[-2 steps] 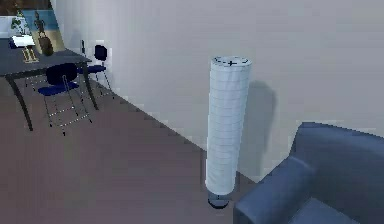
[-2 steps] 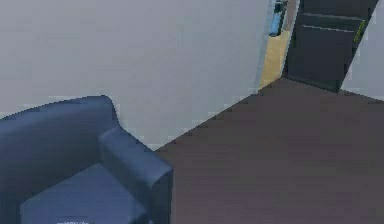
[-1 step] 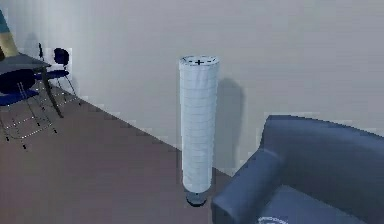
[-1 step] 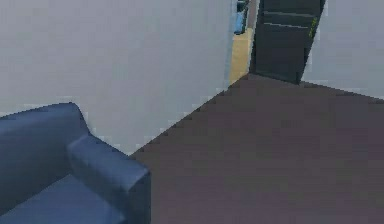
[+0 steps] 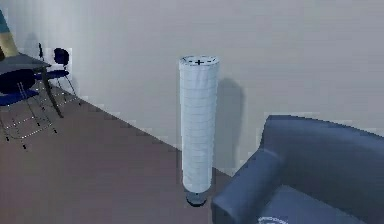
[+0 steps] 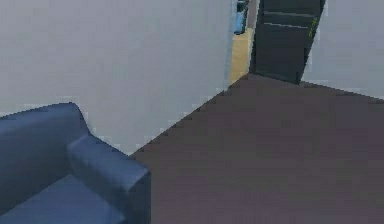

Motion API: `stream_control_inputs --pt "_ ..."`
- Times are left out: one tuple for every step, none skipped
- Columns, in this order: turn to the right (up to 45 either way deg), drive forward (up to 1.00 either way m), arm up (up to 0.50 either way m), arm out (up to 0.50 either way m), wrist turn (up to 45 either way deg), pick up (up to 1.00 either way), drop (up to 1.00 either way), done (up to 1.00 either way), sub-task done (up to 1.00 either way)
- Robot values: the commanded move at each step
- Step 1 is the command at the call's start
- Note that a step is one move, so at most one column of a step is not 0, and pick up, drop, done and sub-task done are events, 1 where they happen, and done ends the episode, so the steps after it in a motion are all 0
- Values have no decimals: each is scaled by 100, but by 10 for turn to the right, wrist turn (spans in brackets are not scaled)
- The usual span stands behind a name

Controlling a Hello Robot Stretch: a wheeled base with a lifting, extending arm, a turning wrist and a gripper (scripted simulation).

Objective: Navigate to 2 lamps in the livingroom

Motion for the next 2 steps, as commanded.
stream_control_inputs --pt "-450 0 0 0 0 0 0 0 0" --pt "-120 0 0 0 0 0 0 0 0"
